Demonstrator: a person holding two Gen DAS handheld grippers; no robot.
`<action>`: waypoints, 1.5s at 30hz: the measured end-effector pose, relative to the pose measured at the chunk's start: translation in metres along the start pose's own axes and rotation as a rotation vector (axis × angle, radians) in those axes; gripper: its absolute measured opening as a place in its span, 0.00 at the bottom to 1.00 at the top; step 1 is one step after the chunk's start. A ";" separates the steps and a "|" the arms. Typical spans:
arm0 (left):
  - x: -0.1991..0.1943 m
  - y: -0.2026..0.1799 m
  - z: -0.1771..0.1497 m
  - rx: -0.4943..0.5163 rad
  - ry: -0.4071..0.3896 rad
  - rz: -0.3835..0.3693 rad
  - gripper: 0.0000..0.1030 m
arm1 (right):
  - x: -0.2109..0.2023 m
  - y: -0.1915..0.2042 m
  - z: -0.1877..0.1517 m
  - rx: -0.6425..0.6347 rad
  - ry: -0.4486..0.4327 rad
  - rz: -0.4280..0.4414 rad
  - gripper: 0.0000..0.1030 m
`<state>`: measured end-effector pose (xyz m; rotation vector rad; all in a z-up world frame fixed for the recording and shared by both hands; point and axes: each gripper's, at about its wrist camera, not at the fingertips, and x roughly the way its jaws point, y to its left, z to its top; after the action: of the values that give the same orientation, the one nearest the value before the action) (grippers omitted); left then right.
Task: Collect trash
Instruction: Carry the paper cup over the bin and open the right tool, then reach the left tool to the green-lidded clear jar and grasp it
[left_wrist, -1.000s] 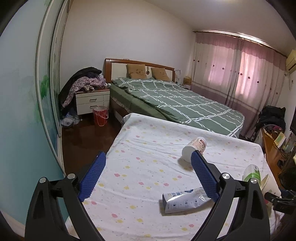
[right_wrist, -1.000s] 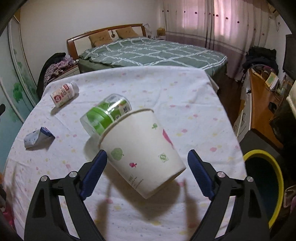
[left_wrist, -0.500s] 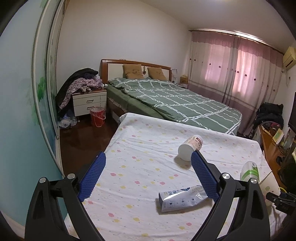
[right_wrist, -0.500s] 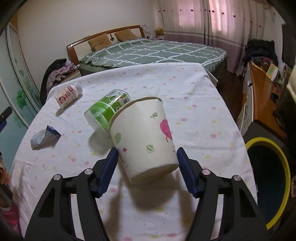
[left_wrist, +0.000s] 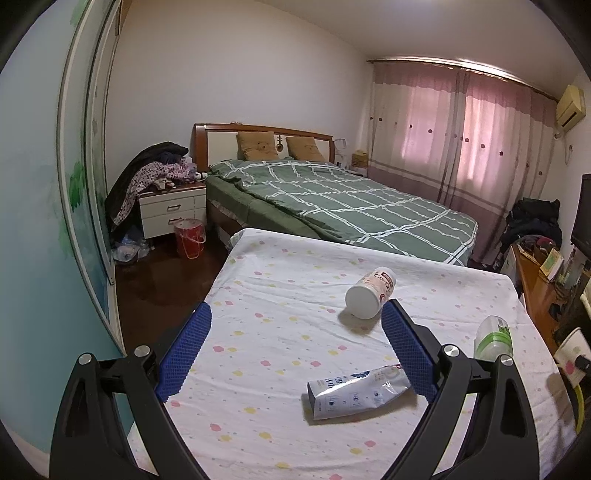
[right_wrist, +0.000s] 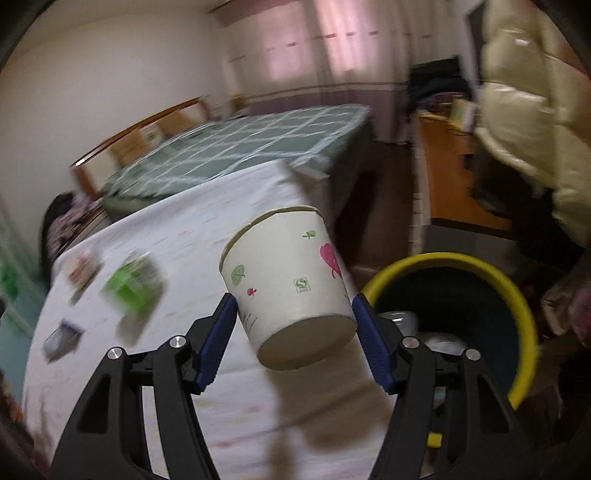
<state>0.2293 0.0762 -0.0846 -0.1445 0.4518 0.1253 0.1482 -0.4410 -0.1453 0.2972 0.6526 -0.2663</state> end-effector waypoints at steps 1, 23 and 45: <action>-0.001 -0.001 0.000 0.003 -0.001 -0.001 0.89 | 0.000 -0.009 0.002 0.020 -0.009 -0.036 0.60; -0.003 -0.026 -0.008 0.106 0.009 -0.054 0.89 | 0.013 -0.086 0.001 0.185 -0.061 -0.337 0.61; -0.018 -0.144 -0.004 0.297 0.143 -0.324 0.89 | 0.012 -0.082 0.002 0.178 -0.068 -0.320 0.66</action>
<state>0.2337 -0.0675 -0.0639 0.0666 0.5775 -0.2717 0.1310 -0.5193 -0.1667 0.3519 0.6094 -0.6406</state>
